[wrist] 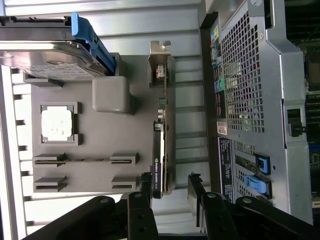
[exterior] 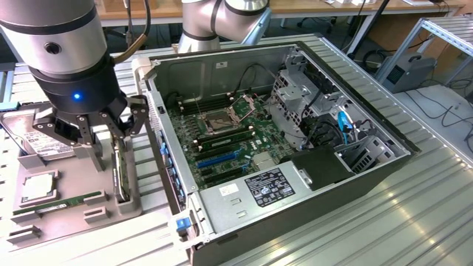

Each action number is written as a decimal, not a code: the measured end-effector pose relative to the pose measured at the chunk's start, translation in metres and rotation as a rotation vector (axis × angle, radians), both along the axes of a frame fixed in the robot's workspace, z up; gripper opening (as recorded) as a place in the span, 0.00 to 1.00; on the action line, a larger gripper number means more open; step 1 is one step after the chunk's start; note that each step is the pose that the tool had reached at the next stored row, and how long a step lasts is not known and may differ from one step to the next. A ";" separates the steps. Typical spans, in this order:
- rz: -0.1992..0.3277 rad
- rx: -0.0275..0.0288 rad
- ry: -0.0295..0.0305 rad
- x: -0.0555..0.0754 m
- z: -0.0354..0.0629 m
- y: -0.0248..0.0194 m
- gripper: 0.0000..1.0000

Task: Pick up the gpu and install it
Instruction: 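Pick up the gpu and move the gpu toward the slot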

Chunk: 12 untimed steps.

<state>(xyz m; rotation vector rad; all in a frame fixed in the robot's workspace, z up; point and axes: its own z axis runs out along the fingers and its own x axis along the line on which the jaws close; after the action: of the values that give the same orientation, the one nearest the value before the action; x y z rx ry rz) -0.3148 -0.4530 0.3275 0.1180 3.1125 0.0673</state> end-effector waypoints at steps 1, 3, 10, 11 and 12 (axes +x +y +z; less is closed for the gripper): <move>0.000 0.0000 0.0000 0.000 -0.0002 0.0000 0.42; 0.000 0.0000 -0.0001 0.000 -0.0007 0.0000 0.42; 0.000 0.0000 0.0000 0.000 -0.0024 0.0000 0.42; 0.000 0.0000 0.0000 0.000 -0.0026 0.0000 0.42; 0.000 0.0000 0.0000 0.000 -0.0028 0.0000 0.42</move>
<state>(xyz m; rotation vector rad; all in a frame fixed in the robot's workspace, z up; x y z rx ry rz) -0.3148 -0.4530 0.3247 0.1179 3.1125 0.0674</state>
